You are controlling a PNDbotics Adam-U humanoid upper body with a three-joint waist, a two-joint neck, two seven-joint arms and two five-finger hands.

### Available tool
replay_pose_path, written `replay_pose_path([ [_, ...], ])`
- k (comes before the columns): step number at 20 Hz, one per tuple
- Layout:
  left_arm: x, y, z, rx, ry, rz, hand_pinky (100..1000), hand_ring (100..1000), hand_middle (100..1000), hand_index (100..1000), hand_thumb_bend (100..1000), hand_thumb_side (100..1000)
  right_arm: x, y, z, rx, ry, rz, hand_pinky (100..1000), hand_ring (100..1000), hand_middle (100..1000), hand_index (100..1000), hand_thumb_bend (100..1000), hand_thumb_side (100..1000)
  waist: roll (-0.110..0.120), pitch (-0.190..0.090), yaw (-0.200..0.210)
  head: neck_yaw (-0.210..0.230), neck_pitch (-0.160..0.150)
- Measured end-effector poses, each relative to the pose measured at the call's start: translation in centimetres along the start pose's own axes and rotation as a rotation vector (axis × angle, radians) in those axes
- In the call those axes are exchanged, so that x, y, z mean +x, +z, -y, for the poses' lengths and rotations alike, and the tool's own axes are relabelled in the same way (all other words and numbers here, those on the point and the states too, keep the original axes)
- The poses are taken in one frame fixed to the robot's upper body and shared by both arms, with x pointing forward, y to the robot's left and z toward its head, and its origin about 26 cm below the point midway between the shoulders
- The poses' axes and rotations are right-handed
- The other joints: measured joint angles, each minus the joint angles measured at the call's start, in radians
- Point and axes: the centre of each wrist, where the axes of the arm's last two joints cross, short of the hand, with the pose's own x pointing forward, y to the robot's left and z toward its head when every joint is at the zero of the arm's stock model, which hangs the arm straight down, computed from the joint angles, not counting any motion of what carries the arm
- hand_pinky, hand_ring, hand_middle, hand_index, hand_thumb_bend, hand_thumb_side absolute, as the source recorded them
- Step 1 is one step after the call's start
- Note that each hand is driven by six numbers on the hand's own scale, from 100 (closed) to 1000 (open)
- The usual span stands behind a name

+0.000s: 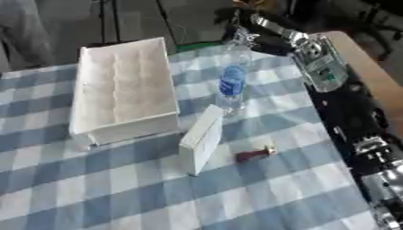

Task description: Pick up objects on the table and place them in the box.

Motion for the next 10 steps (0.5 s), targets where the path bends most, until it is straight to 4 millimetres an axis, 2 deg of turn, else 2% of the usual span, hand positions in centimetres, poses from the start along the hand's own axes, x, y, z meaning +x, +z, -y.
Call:
replay_pose_path([
  [10,0.0,0.03,0.0,0.0,0.0,0.0,527,723,776,879,715,665,-0.61,0.46,-0.45,0.014,0.041,-0.023,822,732,867,979,100,892,0.0,0.0,0.0,0.0,0.0],
])
